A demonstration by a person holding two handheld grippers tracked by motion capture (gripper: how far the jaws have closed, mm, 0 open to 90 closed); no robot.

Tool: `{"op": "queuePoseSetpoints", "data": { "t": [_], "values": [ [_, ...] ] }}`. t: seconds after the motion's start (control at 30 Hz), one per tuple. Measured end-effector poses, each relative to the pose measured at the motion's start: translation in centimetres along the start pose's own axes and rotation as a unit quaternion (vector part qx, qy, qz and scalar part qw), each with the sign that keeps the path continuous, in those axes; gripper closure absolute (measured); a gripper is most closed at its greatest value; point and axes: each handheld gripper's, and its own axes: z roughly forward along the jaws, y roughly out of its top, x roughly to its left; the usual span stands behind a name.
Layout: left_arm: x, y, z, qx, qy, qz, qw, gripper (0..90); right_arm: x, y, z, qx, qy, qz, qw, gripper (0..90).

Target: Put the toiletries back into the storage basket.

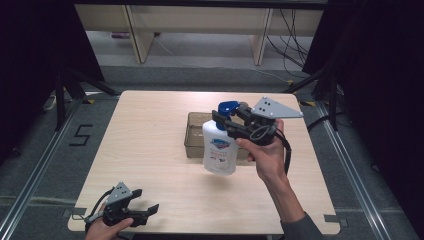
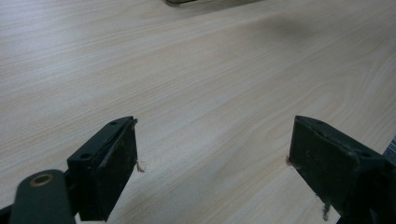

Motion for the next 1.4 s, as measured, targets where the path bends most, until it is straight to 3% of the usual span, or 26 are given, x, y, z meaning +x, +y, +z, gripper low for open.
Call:
{"op": "queuePoseSetpoints", "data": {
  "t": [0.2, 0.4, 0.47, 0.77, 0.87, 1.1, 1.4],
  "values": [
    [0.0, 0.0, 0.0, 0.0, -0.001, 0.001, 1.0, 14.8, -1.2, 1.6, -0.3, 0.006, -0.02, -0.003, 0.9998, 61.6],
    [0.0, 0.0, 0.1, 0.001, -0.001, 0.001, 1.0, 14.7, -2.0, 2.3, -0.5, 0.004, -0.033, 0.0, 0.9994, 61.6],
    [-0.1, 0.1, 0.0, 0.005, 0.008, 0.0, 1.0, 14.7, -2.4, 2.6, -0.6, 0.0, -0.037, 0.002, 0.9993, 61.6],
    [-0.1, 0.1, 0.1, 0.001, 0.001, -0.003, 1.0, 14.8, -3.9, 4.0, -0.8, -0.005, -0.06, 0.012, 0.9981, 61.6],
    [-0.1, 0.0, 0.1, 0.002, 0.004, -0.001, 1.0, 14.7, -4.6, 4.3, -0.9, -0.003, -0.073, 0.005, 0.9973, 61.6],
    [0.0, 0.0, 0.1, 0.002, 0.002, -0.002, 1.0, 14.7, -6.2, 4.3, -0.8, 0.006, -0.1, 0.015, 0.9948, 61.6],
    [0.1, 0.1, 0.1, 0.0, 0.0, 0.001, 1.0, 14.7, -7.9, 3.5, -0.6, 0.007, -0.118, 0.023, 0.9927, 61.6]
  ]
}}
